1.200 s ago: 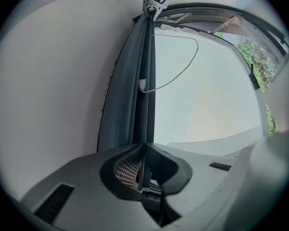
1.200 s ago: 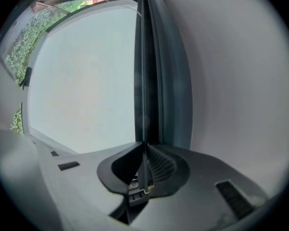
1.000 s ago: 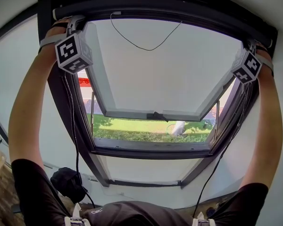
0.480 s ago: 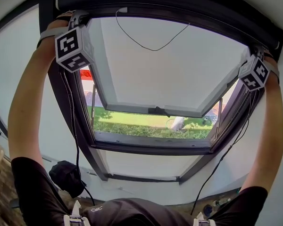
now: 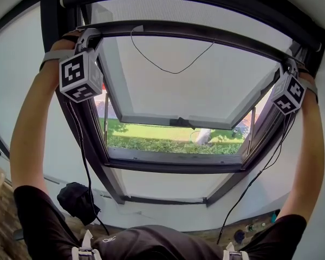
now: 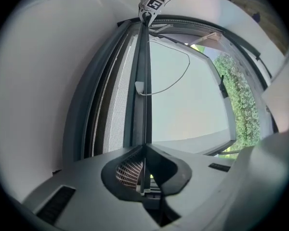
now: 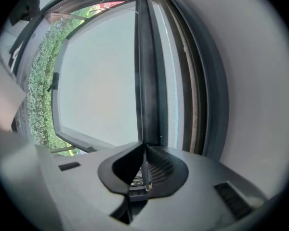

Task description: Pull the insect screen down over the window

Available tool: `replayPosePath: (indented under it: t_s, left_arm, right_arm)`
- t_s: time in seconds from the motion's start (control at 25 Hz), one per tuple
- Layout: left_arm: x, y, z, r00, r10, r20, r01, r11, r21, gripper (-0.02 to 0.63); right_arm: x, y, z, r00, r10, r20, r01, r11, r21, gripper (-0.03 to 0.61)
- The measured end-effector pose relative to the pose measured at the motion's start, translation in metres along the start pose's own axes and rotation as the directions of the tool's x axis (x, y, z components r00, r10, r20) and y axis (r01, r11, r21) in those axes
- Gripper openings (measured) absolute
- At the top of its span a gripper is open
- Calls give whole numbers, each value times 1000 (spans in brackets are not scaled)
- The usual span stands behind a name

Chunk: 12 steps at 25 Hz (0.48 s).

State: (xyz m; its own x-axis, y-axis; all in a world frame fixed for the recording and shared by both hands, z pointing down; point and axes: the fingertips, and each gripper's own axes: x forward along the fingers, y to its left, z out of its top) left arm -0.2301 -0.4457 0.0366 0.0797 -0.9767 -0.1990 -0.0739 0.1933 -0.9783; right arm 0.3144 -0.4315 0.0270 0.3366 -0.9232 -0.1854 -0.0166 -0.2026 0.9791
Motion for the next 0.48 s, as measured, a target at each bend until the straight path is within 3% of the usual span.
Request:
replayPosePath:
  t_s: [0.32, 0.48]
  left_arm:
    - [-2, -48, -10, 995, -98, -6, 98, 995, 15, 34]
    - [-6, -62, -6, 995, -104, 3, 104, 995, 6, 34]
  right_arm:
    - [-7, 41, -2, 999, 51, -5, -51, 998, -28, 26]
    - [-6, 59, -11, 998, 63, -4, -63, 998, -19, 28]
